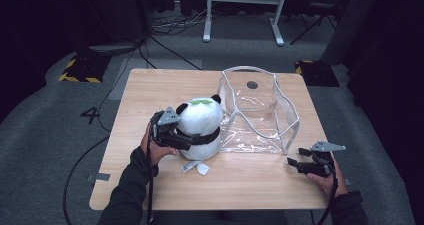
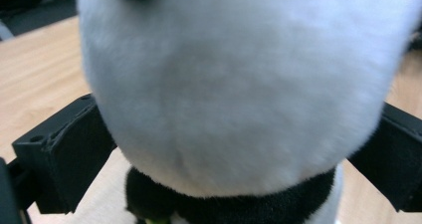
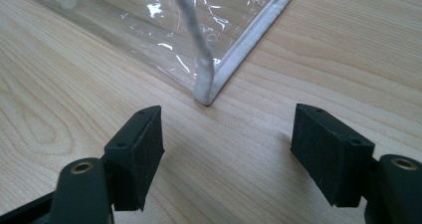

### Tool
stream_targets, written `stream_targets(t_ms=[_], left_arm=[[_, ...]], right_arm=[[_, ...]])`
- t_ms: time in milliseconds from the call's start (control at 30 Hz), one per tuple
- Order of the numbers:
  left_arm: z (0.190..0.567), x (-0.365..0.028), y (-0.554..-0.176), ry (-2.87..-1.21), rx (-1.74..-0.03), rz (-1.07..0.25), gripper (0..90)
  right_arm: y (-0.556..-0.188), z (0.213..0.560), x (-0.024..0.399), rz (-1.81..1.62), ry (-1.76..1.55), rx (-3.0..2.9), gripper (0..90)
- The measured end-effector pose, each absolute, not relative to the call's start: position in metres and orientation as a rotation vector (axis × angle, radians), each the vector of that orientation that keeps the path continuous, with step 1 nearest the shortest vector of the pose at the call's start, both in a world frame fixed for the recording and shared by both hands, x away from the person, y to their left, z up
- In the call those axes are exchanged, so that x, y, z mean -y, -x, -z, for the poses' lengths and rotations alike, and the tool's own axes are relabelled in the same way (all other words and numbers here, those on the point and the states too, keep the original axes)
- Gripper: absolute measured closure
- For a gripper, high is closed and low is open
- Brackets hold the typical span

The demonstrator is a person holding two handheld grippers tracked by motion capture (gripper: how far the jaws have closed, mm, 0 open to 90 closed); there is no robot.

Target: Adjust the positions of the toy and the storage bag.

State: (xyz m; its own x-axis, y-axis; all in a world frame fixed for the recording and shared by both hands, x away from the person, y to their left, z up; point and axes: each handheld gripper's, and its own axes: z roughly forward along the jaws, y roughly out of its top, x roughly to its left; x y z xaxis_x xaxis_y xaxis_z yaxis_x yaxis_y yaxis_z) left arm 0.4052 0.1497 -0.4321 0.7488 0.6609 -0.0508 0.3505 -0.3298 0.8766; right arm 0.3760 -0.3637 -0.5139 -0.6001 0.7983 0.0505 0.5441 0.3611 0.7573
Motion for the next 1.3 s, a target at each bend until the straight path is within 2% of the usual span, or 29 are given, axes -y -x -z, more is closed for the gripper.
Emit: stream_targets(t_ms=[100, 500, 533, 767, 867, 1067, 1300], left_arm=[[0.43, -0.145, -0.414, -1.952, -0.761, -0.353, 0.0], [0.427, -0.11, -0.427, -1.983, -0.746, -0.406, 0.7], [0.427, -0.108, -0.428, -1.997, -0.74, -0.408, 1.6], [0.426, -0.106, -0.429, -2.029, -0.733, -0.432, 23.9], [0.426, -0.112, -0.423, -2.019, -0.75, -0.447, 30.0], [0.425, -0.121, -0.411, -1.998, -0.772, -0.509, 34.8], [0.425, -0.136, -0.39, -1.961, -0.806, -0.552, 35.0]], right_arm=[[-0.376, 0.514, 0.364, -1.105, -1.188, -2.301, 29.0], [-0.374, 0.514, 0.36, -1.066, -1.155, -2.298, 30.1], [-0.374, 0.514, 0.36, -1.063, -1.153, -2.298, 30.3], [-0.373, 0.515, 0.359, -1.052, -1.147, -2.288, 32.1], [-0.372, 0.514, 0.36, -1.068, -1.142, -2.286, 32.1], [-0.373, 0.509, 0.366, -1.114, -1.169, -2.226, 32.9], [-0.374, 0.512, 0.364, -1.102, -1.168, -2.226, 33.0]])
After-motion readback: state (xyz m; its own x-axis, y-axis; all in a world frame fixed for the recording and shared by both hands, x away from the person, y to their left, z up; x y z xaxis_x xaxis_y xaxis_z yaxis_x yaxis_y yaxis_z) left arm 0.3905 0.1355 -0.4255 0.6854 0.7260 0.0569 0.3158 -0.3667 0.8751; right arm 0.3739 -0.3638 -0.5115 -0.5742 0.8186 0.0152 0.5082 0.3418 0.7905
